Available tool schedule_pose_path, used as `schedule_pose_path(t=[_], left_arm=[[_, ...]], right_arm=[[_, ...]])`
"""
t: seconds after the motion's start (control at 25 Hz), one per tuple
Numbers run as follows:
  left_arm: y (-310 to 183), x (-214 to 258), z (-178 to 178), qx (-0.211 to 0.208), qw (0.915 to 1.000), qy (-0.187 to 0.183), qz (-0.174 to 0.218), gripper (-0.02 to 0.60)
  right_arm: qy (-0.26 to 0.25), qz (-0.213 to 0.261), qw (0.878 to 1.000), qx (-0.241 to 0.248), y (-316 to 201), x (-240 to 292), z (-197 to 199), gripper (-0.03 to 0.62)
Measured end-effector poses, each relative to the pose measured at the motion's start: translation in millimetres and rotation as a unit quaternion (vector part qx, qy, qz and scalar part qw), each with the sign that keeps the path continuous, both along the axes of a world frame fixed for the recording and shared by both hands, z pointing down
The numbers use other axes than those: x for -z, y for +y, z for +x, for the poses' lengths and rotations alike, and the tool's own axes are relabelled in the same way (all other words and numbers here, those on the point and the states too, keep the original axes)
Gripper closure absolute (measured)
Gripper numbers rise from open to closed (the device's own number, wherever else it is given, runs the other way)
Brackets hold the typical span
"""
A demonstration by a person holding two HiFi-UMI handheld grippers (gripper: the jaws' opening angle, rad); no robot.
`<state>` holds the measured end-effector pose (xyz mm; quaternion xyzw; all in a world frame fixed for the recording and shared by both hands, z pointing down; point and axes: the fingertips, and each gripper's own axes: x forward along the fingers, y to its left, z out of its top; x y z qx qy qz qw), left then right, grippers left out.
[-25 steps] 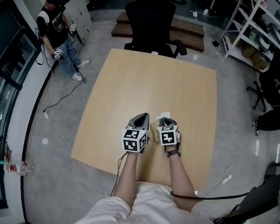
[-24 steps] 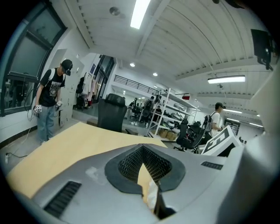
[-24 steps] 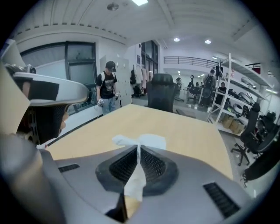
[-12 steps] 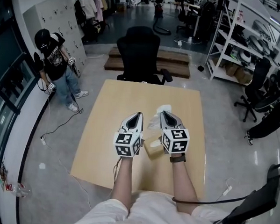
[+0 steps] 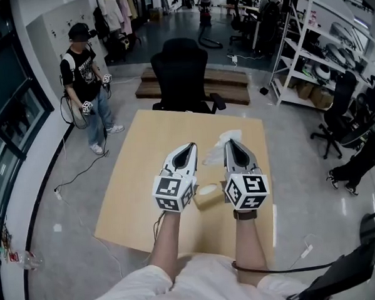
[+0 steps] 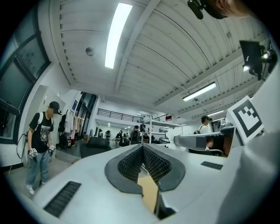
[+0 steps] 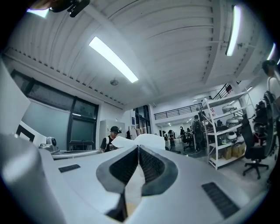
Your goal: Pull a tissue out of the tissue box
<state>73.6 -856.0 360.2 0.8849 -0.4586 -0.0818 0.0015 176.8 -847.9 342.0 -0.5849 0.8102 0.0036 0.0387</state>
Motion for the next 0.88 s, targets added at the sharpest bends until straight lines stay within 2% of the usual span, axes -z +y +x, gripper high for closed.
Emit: schedule_pose_path(t=[0.88], left_arm=[[10.1, 12.6, -6.9, 0.019, 0.9997, -0.006, 0.011, 0.581]], right_arm=[[0.015, 0.016, 1.000, 0.001, 7.5, 12.7, -3.5, 0.582]])
